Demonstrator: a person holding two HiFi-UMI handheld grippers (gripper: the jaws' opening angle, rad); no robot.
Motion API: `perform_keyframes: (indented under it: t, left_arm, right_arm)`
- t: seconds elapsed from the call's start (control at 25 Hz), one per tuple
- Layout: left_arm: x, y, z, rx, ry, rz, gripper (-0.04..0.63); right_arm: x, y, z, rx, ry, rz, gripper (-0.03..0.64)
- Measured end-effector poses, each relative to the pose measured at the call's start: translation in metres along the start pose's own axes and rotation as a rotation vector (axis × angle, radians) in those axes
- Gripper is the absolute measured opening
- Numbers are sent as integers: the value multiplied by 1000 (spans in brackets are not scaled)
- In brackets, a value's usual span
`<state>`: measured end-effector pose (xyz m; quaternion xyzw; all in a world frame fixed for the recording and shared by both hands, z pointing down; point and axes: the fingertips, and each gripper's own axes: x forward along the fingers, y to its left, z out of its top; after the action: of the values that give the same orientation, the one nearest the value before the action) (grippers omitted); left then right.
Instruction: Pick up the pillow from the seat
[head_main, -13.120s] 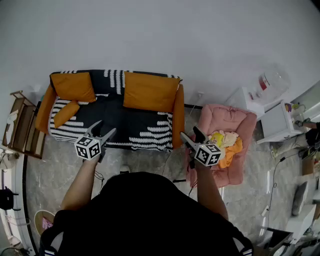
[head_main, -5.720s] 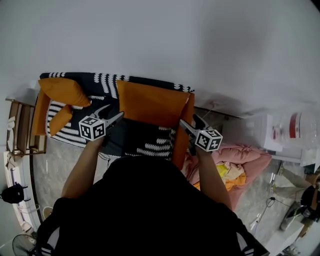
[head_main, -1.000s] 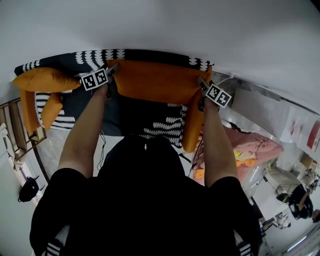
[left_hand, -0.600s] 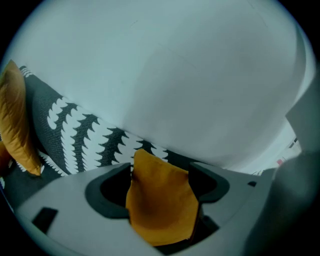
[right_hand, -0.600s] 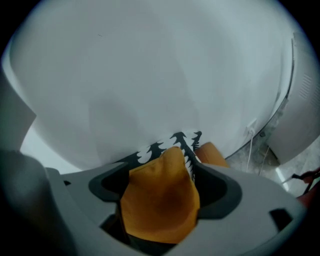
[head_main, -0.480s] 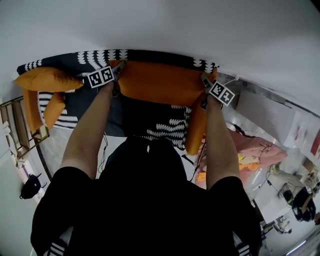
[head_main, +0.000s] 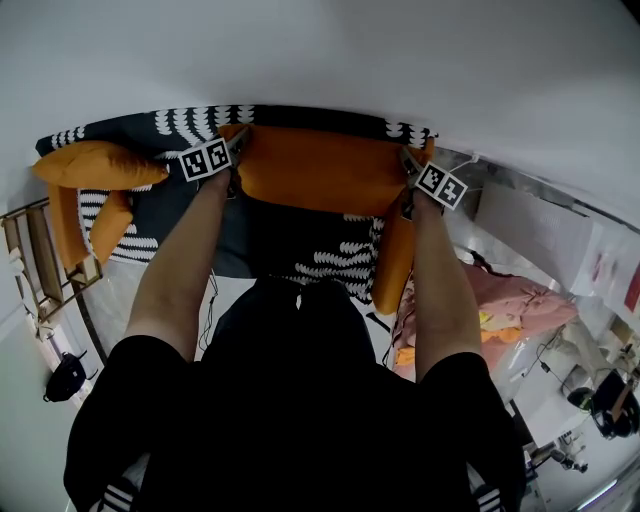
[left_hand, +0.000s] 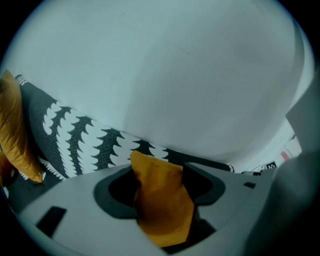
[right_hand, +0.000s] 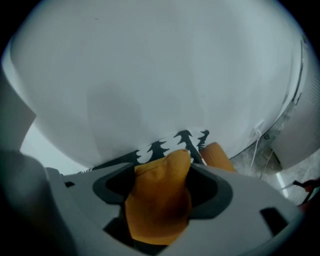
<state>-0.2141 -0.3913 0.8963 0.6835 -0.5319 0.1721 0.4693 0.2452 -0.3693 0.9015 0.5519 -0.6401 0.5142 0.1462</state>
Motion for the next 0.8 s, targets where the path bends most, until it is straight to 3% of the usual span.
perform_keyframes:
  t: [0.2, 0.8]
  left_arm:
    - [1, -6, -3, 34, 12, 0, 221]
    - [-12, -10, -10, 72, 18, 3, 152]
  right_arm:
    - [-2, 0, -1, 8, -2, 11, 295]
    - [-13, 5, -7, 40, -42, 20, 227]
